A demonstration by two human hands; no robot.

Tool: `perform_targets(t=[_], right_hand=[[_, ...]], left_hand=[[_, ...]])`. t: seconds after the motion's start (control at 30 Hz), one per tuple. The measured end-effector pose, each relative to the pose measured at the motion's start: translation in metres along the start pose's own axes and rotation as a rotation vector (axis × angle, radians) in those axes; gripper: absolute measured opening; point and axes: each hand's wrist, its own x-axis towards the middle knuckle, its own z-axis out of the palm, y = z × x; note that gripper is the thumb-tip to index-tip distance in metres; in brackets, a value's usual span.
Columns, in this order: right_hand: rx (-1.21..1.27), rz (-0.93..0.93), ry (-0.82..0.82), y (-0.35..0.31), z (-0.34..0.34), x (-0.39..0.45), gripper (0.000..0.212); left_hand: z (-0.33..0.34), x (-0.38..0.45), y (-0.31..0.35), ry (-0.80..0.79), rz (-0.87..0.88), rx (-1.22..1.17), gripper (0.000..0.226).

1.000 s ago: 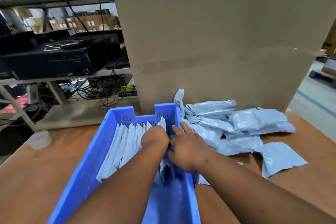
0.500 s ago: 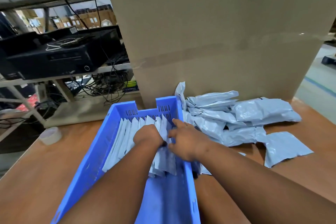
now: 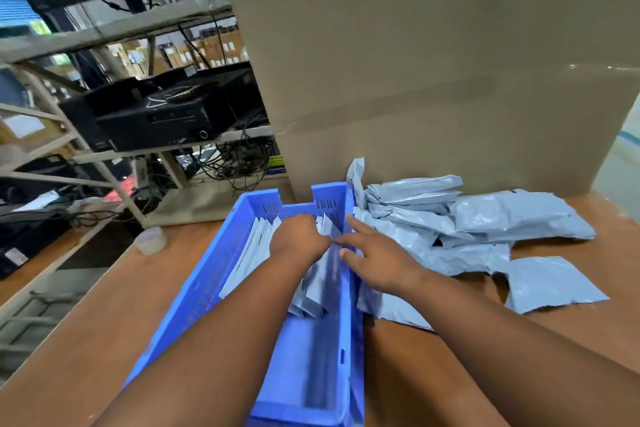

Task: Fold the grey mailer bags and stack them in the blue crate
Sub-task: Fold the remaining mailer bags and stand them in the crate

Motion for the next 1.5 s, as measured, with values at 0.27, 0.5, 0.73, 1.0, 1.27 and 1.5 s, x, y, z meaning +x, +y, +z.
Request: perform_targets(t=[0.27, 0.5, 0.73, 1.0, 1.27, 1.5], right_hand=[[-0.027, -0.002, 0.112, 0.054, -0.064, -0.05, 0.03], [-0.311, 0.222, 0.076, 0.139, -0.113, -0.125, 0.041], [-0.549, 0.442, -0.101, 0.271, -0.108, -0.192, 0.068], [-0.564, 0.268, 0.056, 0.275, -0.089, -0.239, 0.051], [-0.54, 0.257, 0.081, 0.25, -0.084, -0.299, 0.052], [-0.534, 0.293, 0.102, 0.251, -0.081, -0.335, 0.064]], left_hand=[[-0.019, -0.037, 0.094, 0.029, 0.196, -0.013, 0.021], [0.033, -0.079, 0.199, -0.087, 0.39, 0.004, 0.02], [0.123, -0.133, 0.261, -0.328, 0.446, 0.008, 0.018], [0.186, -0.162, 0.269, -0.396, 0.451, -0.166, 0.075], [0.199, -0.225, 0.253, -0.289, 0.607, -0.209, 0.052], [0.202, -0.248, 0.249, -0.676, 0.185, -0.645, 0.043]])
